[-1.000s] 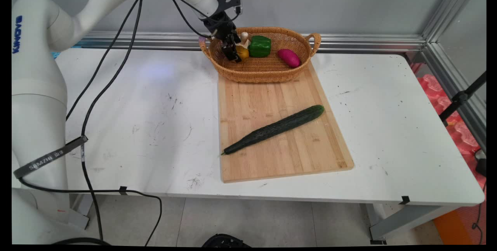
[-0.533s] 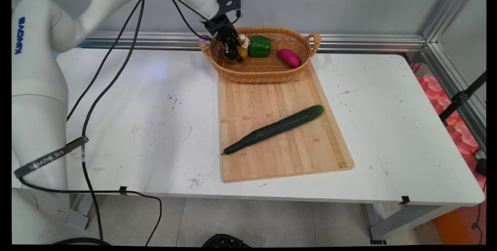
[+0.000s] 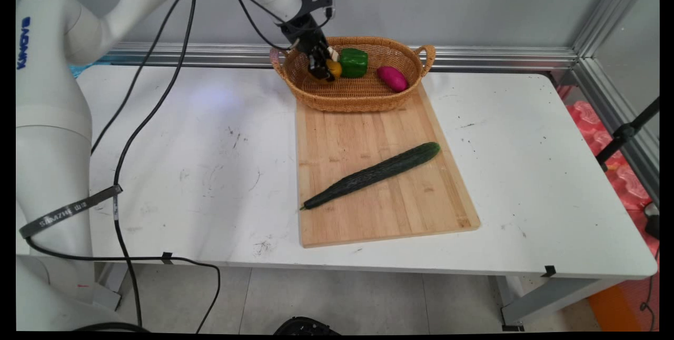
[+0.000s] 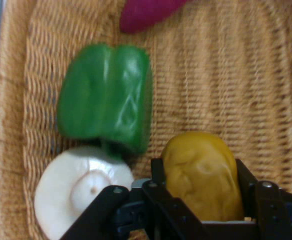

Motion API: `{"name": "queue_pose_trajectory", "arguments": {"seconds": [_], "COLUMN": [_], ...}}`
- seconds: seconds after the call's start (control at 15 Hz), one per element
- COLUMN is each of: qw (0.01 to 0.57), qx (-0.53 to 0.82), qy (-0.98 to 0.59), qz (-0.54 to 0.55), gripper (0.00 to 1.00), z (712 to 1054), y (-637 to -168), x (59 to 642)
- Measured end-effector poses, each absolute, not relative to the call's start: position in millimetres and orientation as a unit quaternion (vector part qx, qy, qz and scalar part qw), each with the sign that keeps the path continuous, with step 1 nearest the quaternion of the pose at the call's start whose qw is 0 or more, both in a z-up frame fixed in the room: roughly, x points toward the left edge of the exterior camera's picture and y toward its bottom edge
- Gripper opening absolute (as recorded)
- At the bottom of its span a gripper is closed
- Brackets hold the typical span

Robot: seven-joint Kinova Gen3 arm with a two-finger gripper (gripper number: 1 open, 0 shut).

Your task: Place the picked object on the cutting board

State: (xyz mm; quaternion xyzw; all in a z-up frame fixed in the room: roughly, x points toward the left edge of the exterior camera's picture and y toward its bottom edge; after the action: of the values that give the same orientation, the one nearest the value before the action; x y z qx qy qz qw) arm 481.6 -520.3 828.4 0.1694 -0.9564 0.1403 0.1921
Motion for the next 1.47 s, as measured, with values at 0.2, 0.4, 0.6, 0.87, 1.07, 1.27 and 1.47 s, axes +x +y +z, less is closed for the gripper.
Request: {"name": "queue_pose_trajectory", "arguments": {"seconds": [0.2, 0.4, 0.6, 0.87, 1.07, 1.27, 1.47], "qw": [0.205, 0.226, 0.254, 0.281, 0.294, 0.303, 0.309], "qx": [0.165, 0.163, 0.166, 0.177, 0.180, 0.177, 0.174], "qy": [-0.954, -0.950, -0.944, -0.936, -0.933, -0.932, -0.931], "qz": [0.144, 0.142, 0.132, 0.114, 0.103, 0.092, 0.085], "gripper": [0.00, 0.00, 0.00, 0.00, 0.00, 0.00, 0.00], "z": [858.6, 887.4, 913.5, 930.6, 931.0, 918.6, 901.7], "y": [-507.2, -492.2, -472.7, -445.1, -421.6, -395.1, -374.4], "x": [455.8, 424.6, 388.1, 348.2, 321.3, 294.8, 274.2]}}
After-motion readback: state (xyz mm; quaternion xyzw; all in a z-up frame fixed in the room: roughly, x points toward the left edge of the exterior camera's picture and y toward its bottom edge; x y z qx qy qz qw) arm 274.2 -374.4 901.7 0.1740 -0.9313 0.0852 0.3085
